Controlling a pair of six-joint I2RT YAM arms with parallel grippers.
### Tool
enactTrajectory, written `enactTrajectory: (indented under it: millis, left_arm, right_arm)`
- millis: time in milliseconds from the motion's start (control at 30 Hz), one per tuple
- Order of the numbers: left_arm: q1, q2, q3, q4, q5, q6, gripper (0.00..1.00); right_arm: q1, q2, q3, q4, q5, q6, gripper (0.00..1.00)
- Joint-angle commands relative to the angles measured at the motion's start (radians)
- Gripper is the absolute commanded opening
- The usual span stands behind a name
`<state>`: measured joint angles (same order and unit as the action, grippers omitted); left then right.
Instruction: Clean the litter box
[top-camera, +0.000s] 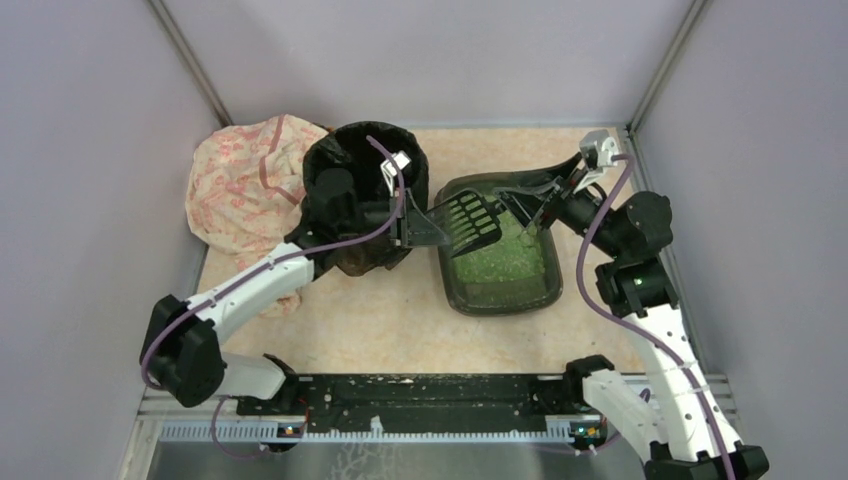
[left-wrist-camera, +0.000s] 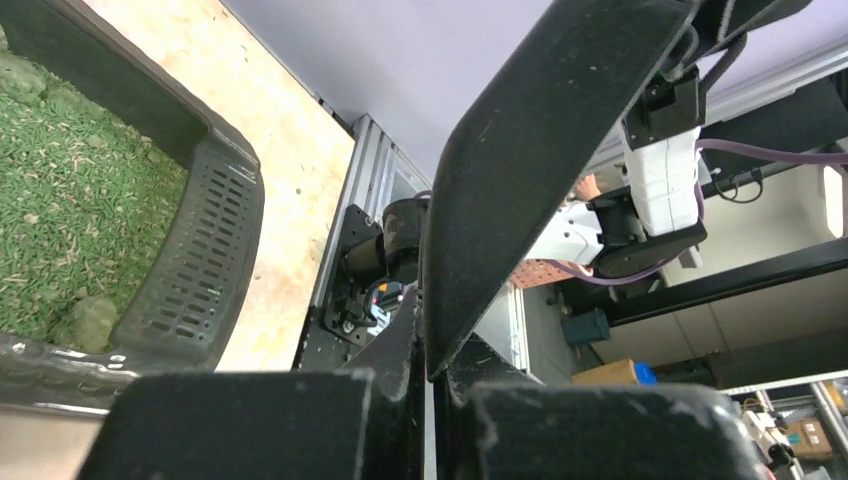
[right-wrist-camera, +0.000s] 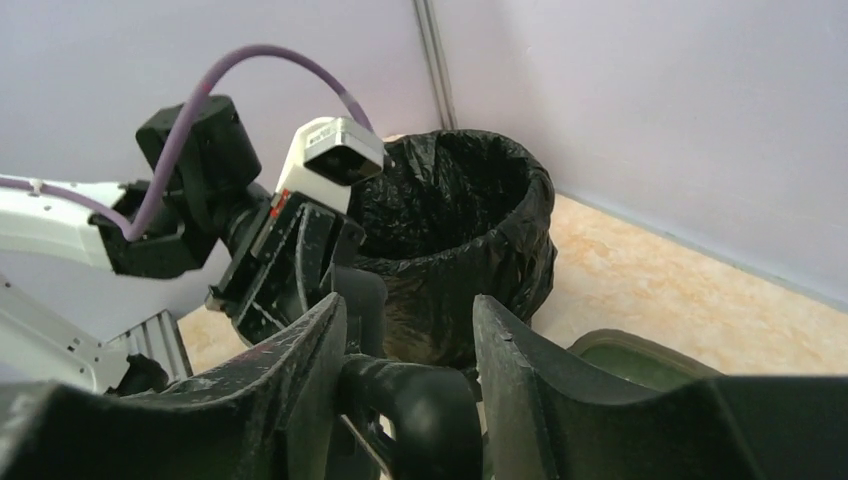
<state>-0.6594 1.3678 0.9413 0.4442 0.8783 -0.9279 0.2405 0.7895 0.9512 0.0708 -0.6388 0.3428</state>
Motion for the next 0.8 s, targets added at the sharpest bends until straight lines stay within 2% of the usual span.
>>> enactTrajectory:
  millis: [0, 167, 333, 567, 667, 767]
  left_arm:
    - [0.027, -0.075, 0.122, -0.209, 0.105, 0.146, 0.0]
    - [0.038, -0.096, 0.19, -0.375, 0.128, 0.222, 0.0]
    - [0.07, -0.081, 0.18, -0.401, 0.132, 0.231, 0.0]
    - [0.119, -0.047, 0.156, -0.314, 0.171, 0.174, 0.0]
    - [0.137, -0.034, 0.174, -0.303, 0.193, 0.162, 0.0]
    - [0.136, -0.027, 0.19, -0.297, 0.213, 0.157, 0.0]
  right_arm:
    - [-0.012, 0.022, 0.02, 0.009, -0.105, 0.015, 0.47]
    - [-0.019, 0.039, -0.005, 0.14, -0.207, 0.093, 0.43]
    - [-0.02, 0.04, -0.016, 0.249, -0.273, 0.169, 0.39]
    - [-0.02, 0.031, -0.019, 0.295, -0.317, 0.218, 0.22]
    - [-0.02, 0.017, -0.023, 0.286, -0.307, 0.212, 0.0]
    - [-0.021, 0.015, -0.031, 0.284, -0.293, 0.207, 0.0]
